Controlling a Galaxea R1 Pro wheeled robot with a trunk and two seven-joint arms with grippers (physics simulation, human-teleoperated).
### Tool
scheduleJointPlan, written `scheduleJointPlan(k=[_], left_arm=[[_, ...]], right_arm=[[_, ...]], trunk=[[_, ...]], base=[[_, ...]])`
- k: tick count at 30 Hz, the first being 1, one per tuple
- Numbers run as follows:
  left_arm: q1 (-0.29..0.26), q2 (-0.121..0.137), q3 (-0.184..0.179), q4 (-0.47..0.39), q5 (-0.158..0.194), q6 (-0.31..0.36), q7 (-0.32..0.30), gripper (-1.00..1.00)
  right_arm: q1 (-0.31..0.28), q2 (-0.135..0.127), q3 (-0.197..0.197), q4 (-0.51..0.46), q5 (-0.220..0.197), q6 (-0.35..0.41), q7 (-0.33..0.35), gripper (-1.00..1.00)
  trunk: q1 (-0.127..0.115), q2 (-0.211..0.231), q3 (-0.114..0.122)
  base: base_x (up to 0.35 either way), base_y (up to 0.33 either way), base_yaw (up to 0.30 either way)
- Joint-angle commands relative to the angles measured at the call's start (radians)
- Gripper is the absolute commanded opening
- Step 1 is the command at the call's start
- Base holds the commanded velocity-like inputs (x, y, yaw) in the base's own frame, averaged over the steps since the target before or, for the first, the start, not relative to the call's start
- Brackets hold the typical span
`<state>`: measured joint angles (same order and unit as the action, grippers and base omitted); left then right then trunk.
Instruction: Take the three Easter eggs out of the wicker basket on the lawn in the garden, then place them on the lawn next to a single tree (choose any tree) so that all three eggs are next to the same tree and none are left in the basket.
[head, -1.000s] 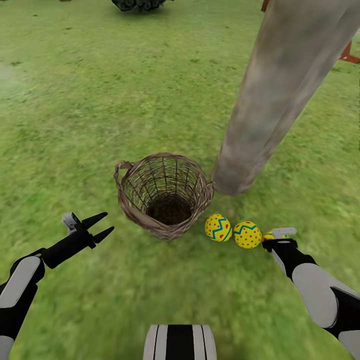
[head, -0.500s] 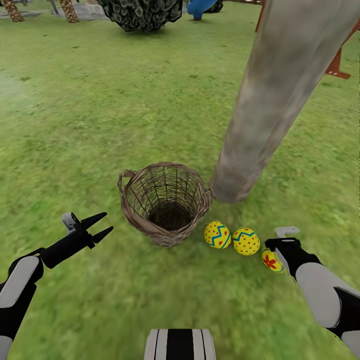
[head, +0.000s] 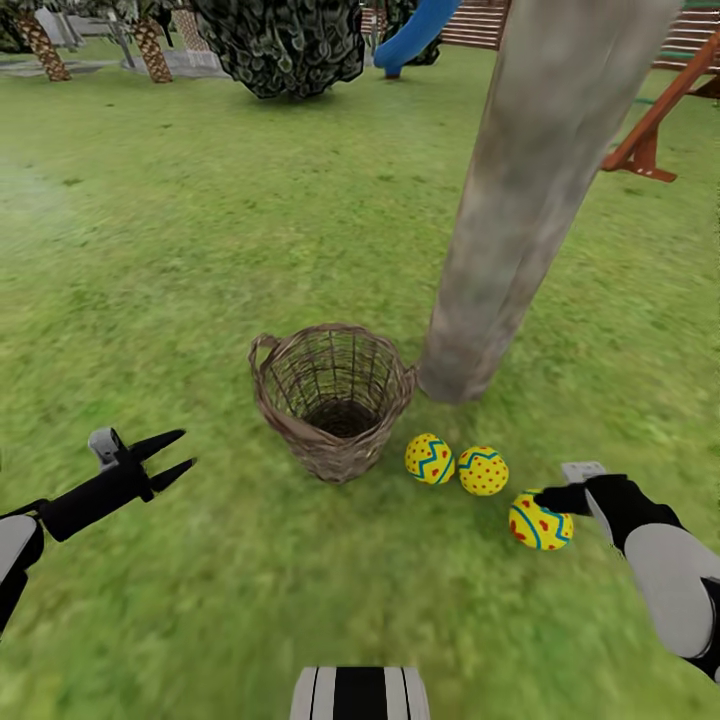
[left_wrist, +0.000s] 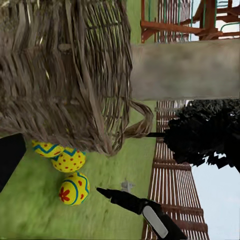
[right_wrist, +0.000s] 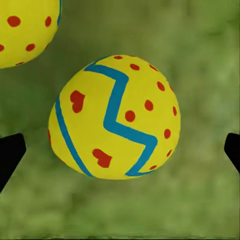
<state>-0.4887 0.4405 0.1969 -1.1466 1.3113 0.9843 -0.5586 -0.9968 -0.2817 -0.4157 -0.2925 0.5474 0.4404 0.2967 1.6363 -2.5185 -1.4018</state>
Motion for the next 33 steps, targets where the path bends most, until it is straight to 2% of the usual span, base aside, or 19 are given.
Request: scheduleJointPlan(k=[1,4,6,7,9,10,11,12,15,16,18,19,22,23,24,25,26,29,33], left_arm=[[-0.001,0.004,0.003,0.016,-0.003,0.006,-0.004,1.0],[-0.001,0.006,0.003,0.094,-0.007,0.006,-0.002,1.0],[-0.001,0.007,0.0,0.159,-0.023,0.004,0.001,1.0],[-0.001,0.006,-0.003,0.208,-0.08,0.005,0.0,1.0],[-0.001,0.001,-0.004,0.233,-0.166,0.005,-0.001,1.0],[-0.001,-0.003,-0.004,0.242,-0.196,0.005,-0.002,1.0],[-0.001,-0.007,-0.005,0.257,-0.22,0.004,-0.001,1.0],[-0.001,-0.013,-0.006,0.292,-0.234,0.001,0.0,1.0],[-0.001,-0.018,-0.008,0.359,-0.264,-0.001,0.001,1.0],[0.0,-0.022,-0.008,0.377,-0.29,-0.002,0.0,1.0],[-0.001,-0.036,-0.012,0.425,-0.369,-0.004,-0.002,1.0],[-0.001,-0.046,-0.013,0.45,-0.398,-0.004,-0.003,1.0],[0.0,-0.072,-0.015,0.483,-0.434,-0.013,-0.003,1.0],[0.0,-0.097,-0.022,0.508,-0.476,-0.045,-0.001,1.0],[0.0,-0.11,-0.035,0.526,-0.509,-0.069,0.0,1.0],[0.0,-0.12,-0.053,0.547,-0.544,-0.096,0.0,1.0],[0.0,-0.139,-0.085,0.582,-0.598,-0.146,0.0,1.0],[0.0,-0.157,-0.105,0.611,-0.631,-0.186,0.003,1.0],[0.001,-0.168,-0.113,0.625,-0.642,-0.201,0.006,1.0]], right_arm=[[0.0,-0.005,-0.007,-0.001,0.01,0.018,0.026,1.0],[0.002,-0.007,-0.005,0.003,0.015,0.03,0.038,1.0],[0.008,-0.004,-0.003,0.013,0.022,0.03,0.092,1.0],[0.01,-0.003,-0.001,0.014,0.026,0.031,0.14,1.0],[0.013,-0.002,0.0,0.015,0.027,0.032,0.161,1.0],[0.017,-0.002,0.0,0.016,0.028,0.031,0.165,1.0],[0.03,-0.002,0.001,0.016,0.029,0.031,0.167,1.0],[0.057,-0.001,0.001,0.016,0.039,0.03,0.168,1.0],[0.086,0.001,0.001,0.016,0.08,0.029,0.17,1.0],[0.09,0.002,0.002,0.017,0.096,0.029,0.171,1.0],[0.111,0.003,0.002,0.026,0.127,0.029,0.175,1.0],[0.124,0.004,0.002,0.031,0.133,0.028,0.175,1.0],[0.148,0.004,0.002,0.036,0.138,0.026,0.176,1.0],[0.165,0.005,0.002,0.037,0.139,0.023,0.176,1.0],[0.172,0.005,0.002,0.038,0.14,0.023,0.176,1.0],[0.181,0.005,0.002,0.038,0.14,0.022,0.176,1.0],[0.206,0.005,0.002,0.04,0.14,0.018,0.175,1.0],[0.243,0.007,0.003,0.041,0.14,-0.01,0.175,1.0],[0.29,0.021,0.003,0.041,0.141,-0.091,0.173,1.0]], trunk=[[-0.001,0.0,0.003],[-0.002,0.001,0.015],[-0.003,0.001,0.023],[-0.003,0.001,0.027],[-0.004,0.002,0.034],[-0.005,0.002,0.038],[-0.005,0.002,0.042],[-0.006,0.003,0.046],[-0.007,0.003,0.057],[-0.007,0.004,0.061],[-0.008,0.004,0.069],[-0.009,0.004,0.073],[-0.01,0.005,0.085],[-0.011,0.005,0.088],[-0.011,0.005,0.092],[-0.012,0.006,0.096],[-0.012,0.006,0.1],[-0.013,0.007,0.112],[-0.015,0.007,0.127]], base=[[-0.042,0.0,0.0],[-0.008,0.0,0.0],[-0.001,0.0,0.0],[0.0,0.0,0.0],[0.0,0.0,0.0],[0.0,0.0,0.0],[0.0,0.0,0.0],[0.0,0.0,0.0],[0.0,0.0,0.0],[-0.036,0.0,0.0],[-0.211,0.0,0.0],[-0.295,0.0,0.0],[-0.272,0.0,0.0],[-0.087,0.0,0.0],[-0.056,0.0,0.0],[-0.036,0.0,0.0],[-0.015,0.0,0.0],[-0.006,0.0,0.0],[-0.001,0.0,0.0]])
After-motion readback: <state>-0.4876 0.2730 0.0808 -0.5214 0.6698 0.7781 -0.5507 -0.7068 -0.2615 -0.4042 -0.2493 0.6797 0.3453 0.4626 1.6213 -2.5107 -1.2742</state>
